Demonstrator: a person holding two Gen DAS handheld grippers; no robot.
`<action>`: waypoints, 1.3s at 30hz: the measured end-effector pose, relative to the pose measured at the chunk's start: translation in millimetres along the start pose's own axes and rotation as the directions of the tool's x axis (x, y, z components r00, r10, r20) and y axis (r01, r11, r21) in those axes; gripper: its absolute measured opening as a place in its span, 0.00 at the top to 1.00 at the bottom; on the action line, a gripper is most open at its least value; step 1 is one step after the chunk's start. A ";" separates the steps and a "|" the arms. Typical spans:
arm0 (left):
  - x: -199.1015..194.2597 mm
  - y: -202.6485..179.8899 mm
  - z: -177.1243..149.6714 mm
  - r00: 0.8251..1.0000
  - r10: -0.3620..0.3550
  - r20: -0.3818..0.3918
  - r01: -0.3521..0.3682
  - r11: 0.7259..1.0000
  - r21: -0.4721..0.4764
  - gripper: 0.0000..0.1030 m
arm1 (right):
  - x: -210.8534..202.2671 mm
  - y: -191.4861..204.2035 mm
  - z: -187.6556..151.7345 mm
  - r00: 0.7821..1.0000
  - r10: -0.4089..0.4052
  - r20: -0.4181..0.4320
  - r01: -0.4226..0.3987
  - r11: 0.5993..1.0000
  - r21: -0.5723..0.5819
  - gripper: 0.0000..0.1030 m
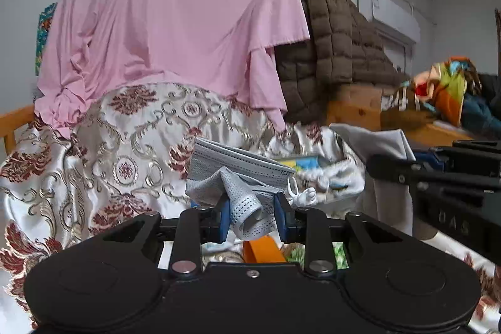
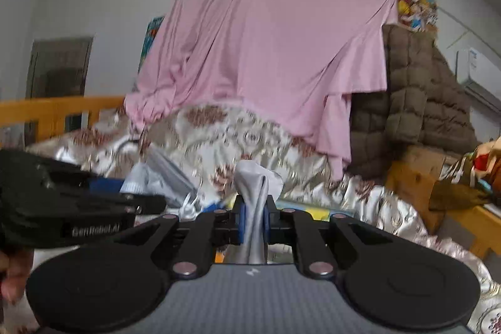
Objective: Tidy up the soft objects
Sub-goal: 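Carry the grey face mask and grey cloth with both tools toward the painted tray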
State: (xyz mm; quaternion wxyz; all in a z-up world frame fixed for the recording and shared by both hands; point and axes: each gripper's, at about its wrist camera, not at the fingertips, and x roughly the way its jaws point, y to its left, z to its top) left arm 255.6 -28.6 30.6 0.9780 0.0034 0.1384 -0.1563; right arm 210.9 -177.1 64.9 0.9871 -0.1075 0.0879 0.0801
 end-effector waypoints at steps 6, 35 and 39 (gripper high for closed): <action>-8.9 -1.8 28.8 0.997 0.026 0.066 -0.024 0.999 -0.034 0.70 | 10.5 -10.5 32.9 0.999 0.006 0.045 -0.008 1.000 0.031 0.88; 328.0 0.0 62.1 0.989 -0.018 -0.145 0.012 0.999 -0.040 0.70 | 290.7 -178.0 -24.2 0.991 -0.055 -0.122 0.103 0.895 0.433 0.88; 349.9 7.7 47.0 0.979 -0.022 -0.204 0.008 0.998 -0.067 0.70 | 302.7 -177.7 -35.7 0.982 -0.059 -0.180 0.132 0.895 0.426 0.88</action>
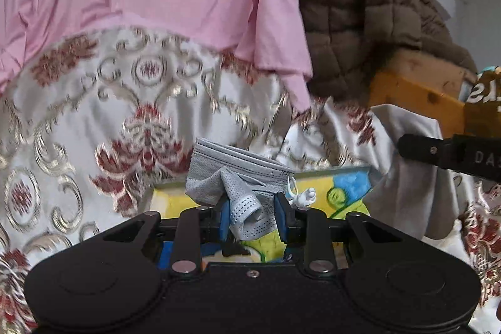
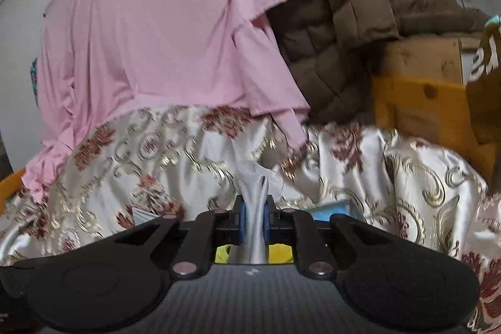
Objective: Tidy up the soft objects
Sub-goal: 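Carry the grey face mask and grey cloth with both tools toward the painted tray, then lower both items into the tray and open both tools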
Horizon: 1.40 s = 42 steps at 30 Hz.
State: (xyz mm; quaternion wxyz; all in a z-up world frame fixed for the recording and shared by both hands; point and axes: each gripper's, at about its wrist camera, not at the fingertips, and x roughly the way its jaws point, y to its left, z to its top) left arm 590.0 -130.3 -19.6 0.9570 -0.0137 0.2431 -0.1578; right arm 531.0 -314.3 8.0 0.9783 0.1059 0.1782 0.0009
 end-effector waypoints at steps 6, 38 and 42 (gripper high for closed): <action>18.4 10.2 -7.2 0.998 -0.033 -0.059 0.029 0.997 -0.067 0.68 | 13.8 -2.2 -8.3 0.998 -0.005 -0.056 0.006 1.000 0.020 0.88; -8.4 6.9 -7.8 0.993 0.004 -0.116 -0.017 0.993 -0.120 0.37 | 2.9 -24.1 -8.7 0.989 0.010 -0.151 0.010 0.991 0.135 0.42; -30.5 5.4 -1.7 0.996 0.015 -0.086 -0.027 0.991 -0.133 0.31 | -18.4 -24.4 -2.7 0.992 0.019 -0.122 -0.002 0.990 0.143 0.33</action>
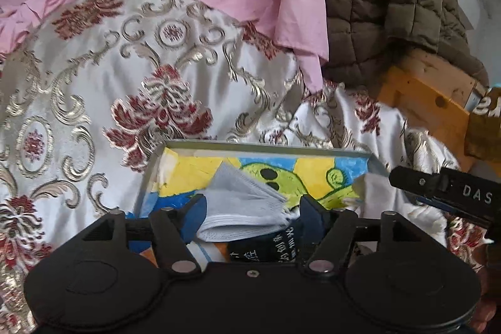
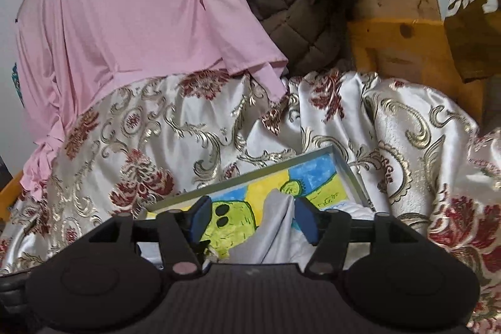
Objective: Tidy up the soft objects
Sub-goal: 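Lower both items into the tray and open both tools, then lift both open tools away and move them back over the pile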
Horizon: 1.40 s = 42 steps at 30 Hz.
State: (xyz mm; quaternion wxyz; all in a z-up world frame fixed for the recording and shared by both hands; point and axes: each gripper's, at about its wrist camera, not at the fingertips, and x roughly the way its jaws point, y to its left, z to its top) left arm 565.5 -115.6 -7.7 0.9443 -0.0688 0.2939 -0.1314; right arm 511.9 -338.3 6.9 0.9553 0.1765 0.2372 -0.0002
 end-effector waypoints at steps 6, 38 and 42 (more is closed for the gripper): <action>-54.5 -1.8 6.6 0.996 0.009 0.085 -0.006 0.999 -0.031 0.18 | -47.0 5.8 0.8 0.998 0.010 0.059 -0.010 1.000 -0.012 0.18; -324.4 3.7 -98.3 0.955 0.006 0.295 0.003 1.000 -0.031 0.01 | -305.7 64.0 -99.2 0.979 0.028 0.202 0.016 0.977 -0.214 0.01; -339.6 14.9 -120.9 0.958 0.030 0.284 -0.021 0.999 -0.035 0.01 | -321.2 66.8 -115.1 0.981 0.027 0.192 0.016 0.975 -0.220 0.01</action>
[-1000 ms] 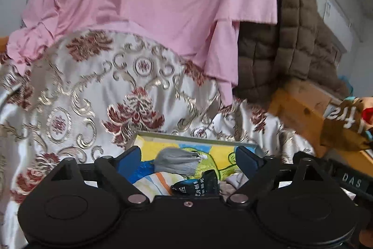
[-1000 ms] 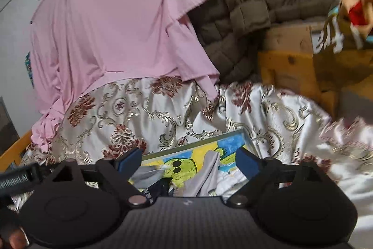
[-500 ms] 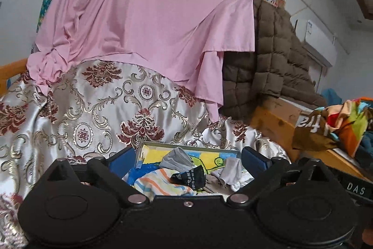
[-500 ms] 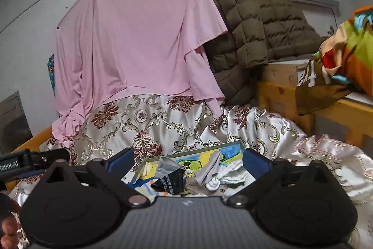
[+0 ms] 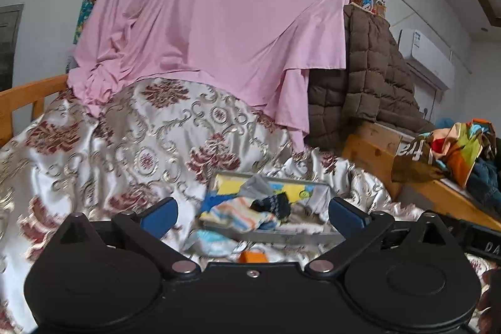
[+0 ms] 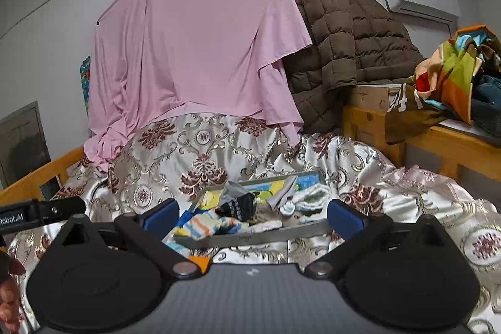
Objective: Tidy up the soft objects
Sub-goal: 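Lift both open tools away and move them back over the pile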
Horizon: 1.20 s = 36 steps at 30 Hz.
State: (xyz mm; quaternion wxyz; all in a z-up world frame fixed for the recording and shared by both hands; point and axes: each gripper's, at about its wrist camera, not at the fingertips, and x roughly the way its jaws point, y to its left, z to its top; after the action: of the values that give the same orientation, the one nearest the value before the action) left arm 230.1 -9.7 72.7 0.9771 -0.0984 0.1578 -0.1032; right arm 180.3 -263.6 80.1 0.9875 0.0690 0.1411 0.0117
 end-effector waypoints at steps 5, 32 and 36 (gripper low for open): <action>-23.0 12.2 -20.4 0.999 0.039 -0.026 -0.039 0.999 -0.018 0.01 | -21.0 12.3 -17.5 1.000 0.006 -0.021 -0.007 0.999 -0.039 0.01; -99.0 27.3 -80.7 0.978 0.164 -0.127 -0.156 0.985 0.069 0.01 | -79.0 54.3 -82.1 0.986 0.009 -0.165 -0.042 0.979 -0.200 0.01; -99.6 23.9 -87.4 0.971 0.186 -0.149 -0.170 0.979 0.112 0.01 | -78.6 61.5 -90.4 0.979 0.002 -0.202 -0.050 0.971 -0.235 0.01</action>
State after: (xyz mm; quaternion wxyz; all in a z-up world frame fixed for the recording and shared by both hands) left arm 112.9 22.4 14.8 0.9705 -0.0272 0.2378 -0.0302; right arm 79.3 -194.1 24.5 0.9692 -0.0501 0.2363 0.0485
